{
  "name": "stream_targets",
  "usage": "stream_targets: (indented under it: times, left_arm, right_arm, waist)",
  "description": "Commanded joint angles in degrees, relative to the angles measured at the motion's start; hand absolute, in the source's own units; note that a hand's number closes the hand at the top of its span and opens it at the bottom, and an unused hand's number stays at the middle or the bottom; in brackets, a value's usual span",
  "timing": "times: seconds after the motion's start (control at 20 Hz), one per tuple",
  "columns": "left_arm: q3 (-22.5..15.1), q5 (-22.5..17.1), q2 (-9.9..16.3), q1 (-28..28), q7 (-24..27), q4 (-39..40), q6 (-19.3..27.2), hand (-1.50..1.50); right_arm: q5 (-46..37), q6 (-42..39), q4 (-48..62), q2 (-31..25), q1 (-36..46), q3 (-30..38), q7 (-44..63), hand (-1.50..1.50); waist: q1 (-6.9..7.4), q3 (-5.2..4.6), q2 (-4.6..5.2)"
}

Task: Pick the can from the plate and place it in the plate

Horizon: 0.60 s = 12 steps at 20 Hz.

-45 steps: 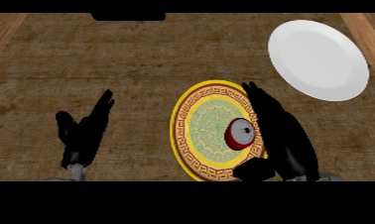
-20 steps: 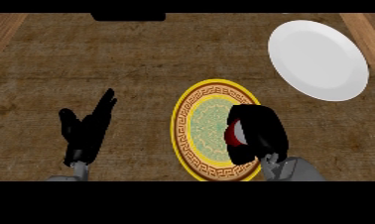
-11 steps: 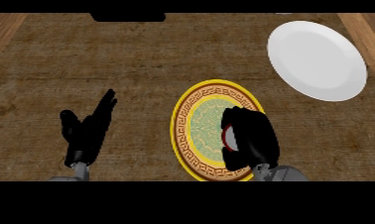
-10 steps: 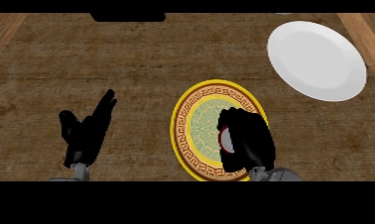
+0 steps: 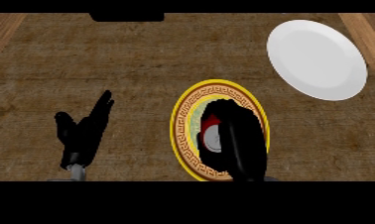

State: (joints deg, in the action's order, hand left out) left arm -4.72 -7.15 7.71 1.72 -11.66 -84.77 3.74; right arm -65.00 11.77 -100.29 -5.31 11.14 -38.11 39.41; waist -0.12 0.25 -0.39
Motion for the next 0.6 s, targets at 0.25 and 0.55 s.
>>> stream_targets:
  times: [0.25,0.55]
  left_arm:
    - [1.3,-0.7,1.3,1.8,-0.3,1.3,-1.7,0.00]
    - [1.0,-0.5,0.1,-0.1,-2.1,1.4,-1.2,0.00]
  right_arm:
    - [4.4,13.2,-7.1,-1.2,-3.8,12.8,-2.5,1.50]
    - [17.2,18.1,-5.4,-2.2,-3.0,23.1,-8.5,1.50]
  waist:
    - [-0.04,-0.20,0.45]
    - [0.11,-0.19,0.47]
